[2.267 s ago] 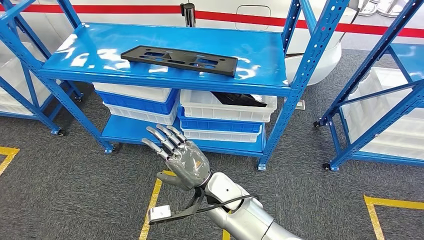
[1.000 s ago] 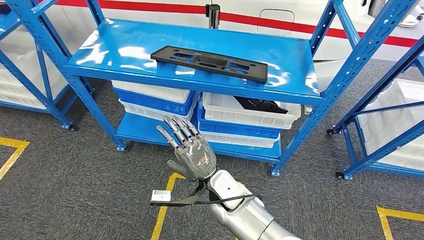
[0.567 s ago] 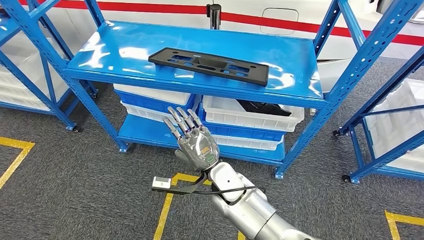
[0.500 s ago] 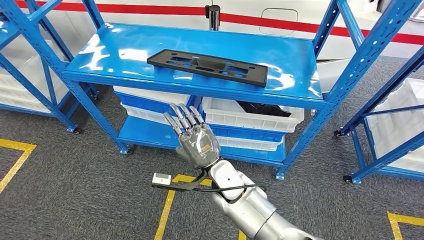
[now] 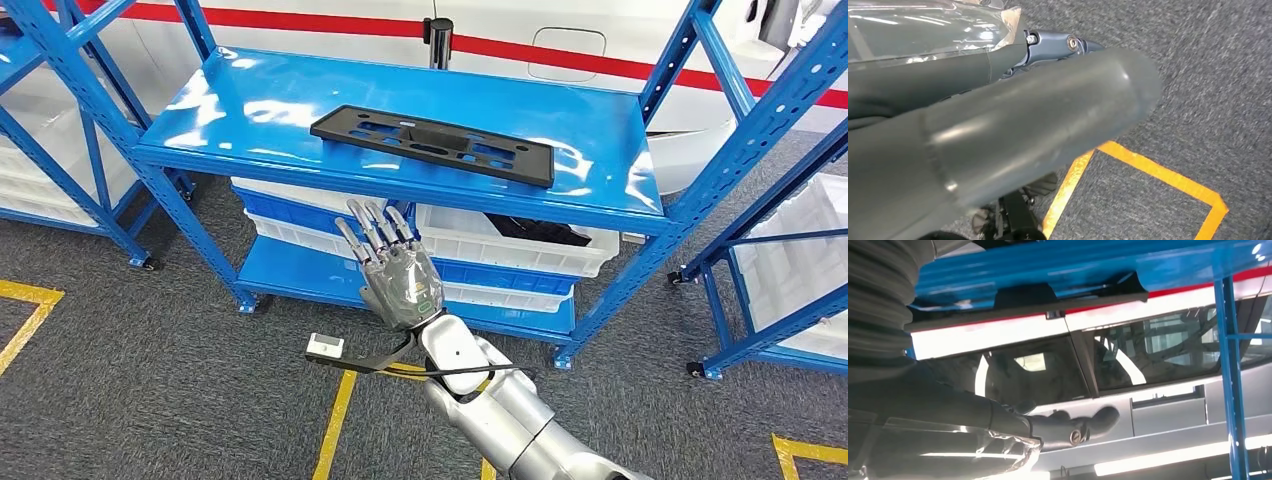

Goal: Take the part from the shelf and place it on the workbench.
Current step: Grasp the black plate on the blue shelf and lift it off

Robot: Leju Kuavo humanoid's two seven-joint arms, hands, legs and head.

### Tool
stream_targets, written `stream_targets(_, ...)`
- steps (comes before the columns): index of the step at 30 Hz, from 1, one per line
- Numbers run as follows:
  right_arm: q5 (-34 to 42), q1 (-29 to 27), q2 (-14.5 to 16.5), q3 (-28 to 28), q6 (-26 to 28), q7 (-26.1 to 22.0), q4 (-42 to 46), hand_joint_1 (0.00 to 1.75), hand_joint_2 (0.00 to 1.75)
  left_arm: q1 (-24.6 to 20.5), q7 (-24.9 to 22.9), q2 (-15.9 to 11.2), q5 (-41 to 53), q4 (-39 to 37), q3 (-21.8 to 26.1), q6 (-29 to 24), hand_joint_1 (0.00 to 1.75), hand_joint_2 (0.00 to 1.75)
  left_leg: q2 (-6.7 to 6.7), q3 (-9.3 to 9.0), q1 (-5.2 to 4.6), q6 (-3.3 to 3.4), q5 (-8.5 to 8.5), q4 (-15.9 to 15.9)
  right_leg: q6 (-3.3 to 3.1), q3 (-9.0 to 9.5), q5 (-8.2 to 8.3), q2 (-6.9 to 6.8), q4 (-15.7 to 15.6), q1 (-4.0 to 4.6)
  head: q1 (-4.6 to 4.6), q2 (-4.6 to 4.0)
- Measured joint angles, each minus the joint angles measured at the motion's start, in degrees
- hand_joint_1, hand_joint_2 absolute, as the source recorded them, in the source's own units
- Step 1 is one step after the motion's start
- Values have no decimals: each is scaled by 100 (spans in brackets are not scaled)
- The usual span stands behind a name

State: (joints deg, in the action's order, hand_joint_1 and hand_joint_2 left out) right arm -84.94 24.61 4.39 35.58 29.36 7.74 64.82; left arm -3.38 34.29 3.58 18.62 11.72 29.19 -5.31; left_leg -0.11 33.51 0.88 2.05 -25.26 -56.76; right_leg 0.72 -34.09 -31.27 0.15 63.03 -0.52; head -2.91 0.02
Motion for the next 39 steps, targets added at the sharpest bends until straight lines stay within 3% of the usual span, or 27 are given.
stream_targets(2,-1,-5,-29,-16,-4,2,-1,0,175,-11,-1,1,0,0,1,1,0,0,-6,-18,-12,47,-23,5,-27,-466,-268,0,819,-4,-2,0)
stream_targets(3,-2,-15,-45,-23,-9,5,-1,0,175,-11,-1,2,0,0,1,2,0,0,-12,-28,-16,55,-36,4,-12,-644,-313,-1,1086,-4,-2,0)
stream_targets(4,-5,-21,-58,-29,-19,11,-2,0,175,-11,-2,4,0,0,1,4,0,0,-22,-44,-17,54,-52,3,26,-710,-256,-1,1128,-5,-3,0)
stream_targets(5,-10,-22,-68,-34,-32,22,-2,0,175,-10,-2,8,0,0,1,7,0,0,-33,-69,-18,45,-70,1,74,-656,-110,-2,932,-8,-3,0)
stream_targets(7,-16,-10,-78,-43,-56,53,-2,0,175,-12,-1,15,0,0,2,13,0,0,-50,-131,-27,7,-121,-6,146,-316,286,-7,115,-15,-4,0)
stream_targets(9,-18,7,-84,-55,-83,87,-1,0,175,-19,1,18,0,0,4,16,0,0,-57,-167,-52,-50,-183,-28,111,-58,518,-9,-451,-18,3,0)
stream_targets(12,-33,34,-92,-88,-167,177,1,0,175,-34,4,15,0,1,20,17,0,0,-50,-183,-27,-140,-239,-40,-11,6,549,-1,-552,-19,9,0)
stream_targets(14,-63,69,-87,-115,-215,274,1,0,175,-43,4,17,1,3,34,17,0,0,-31,-109,2,-209,-376,-246,-92,49,546,4,-580,-50,11,0)
stream_targets(15,-90,85,-83,-128,-241,330,-1,0,175,-46,4,16,2,4,42,17,0,0,-23,12,14,-240,-518,-514,-127,75,538,3,-588,-66,13,0)
stream_targets(17,-140,104,-79,-160,-310,433,-15,0,175,-46,1,17,2,4,69,17,0,0,-13,420,27,-292,-839,-1285,-176,107,509,1,-587,-56,14,0)
stream_targets(18,-161,106,-79,-177,-345,478,-28,0,175,-42,-1,15,4,4,86,17,0,0,-12,613,31,-308,-911,-1587,-191,119,496,1,-586,-50,13,0)
stream_targets(19,-174,108,-79,-194,-376,512,-43,0,175,-39,-2,15,6,4,102,17,0,0,-10,726,32,-314,-867,-1701,-198,133,483,4,-585,-47,13,0)
stream_targets(20,-187,111,-78,-209,-401,544,-56,0,175,-38,-2,15,10,4,114,18,0,0,-9,725,33,-309,-709,-1585,-197,153,467,10,-585,-45,13,0)
stream_targets(22,-216,128,-71,-230,-429,584,-75,0,175,-42,-2,10,20,4,133,25,0,0,-6,447,30,-261,-230,-846,-174,211,422,26,-587,-42,12,0)
stream_targets(24,-234,156,-63,-239,-447,599,-86,0,175,-52,-2,5,27,4,143,36,0,0,-5,170,0,-196,6,-229,-124,243,374,37,-586,-9,10,0)
stream_targets(29,-240,176,-39,-256,-482,607,-114,0,175,-58,-2,8,41,4,164,34,0,0,-7,26,-40,-50,-6,-4,-3,192,253,23,-461,7,6,0)
stream_targets(30,-240,178,-35,-260,-482,607,-117,0,175,-58,-2,11,42,4,168,28,0,0,-4,-16,-30,-16,0,36,-5,66,153,19,-219,9,3,0)
stream_targets(32,-236,162,-42,-263,-482,607,-137,0,175,-58,-2,14,42,4,175,18,0,0,-3,-70,-22,42,-22,65,-26,-376,-113,15,560,1,-1,0)
stream_targets(34,-231,126,-54,-264,-482,607,-166,0,175,-51,-2,14,42,4,183,15,0,0,-16,-112,-24,54,-67,62,13,-742,-203,14,1090,-9,0,0)
stream_targets(35,-231,115,-56,-264,-482,607,-176,0,175,-46,-2,16,42,4,185,15,0,0,-26,-145,-24,46,-95,60,64,-770,-111,13,1045,-16,0,0)
stream_targets(37,-232,111,-56,-264,-482,607,-184,0,175,-42,-2,26,42,4,186,15,0,0,-44,-231,-23,6,-167,54,175,-503,280,-2,345,-45,-2,0)
stream_targets(39,-231,117,-53,-264,-482,608,-192,0,175,-43,-3,32,42,4,187,15,0,0,-53,-290,-51,-61,-264,21,181,-200,579,-21,-328,-64,-1,0)
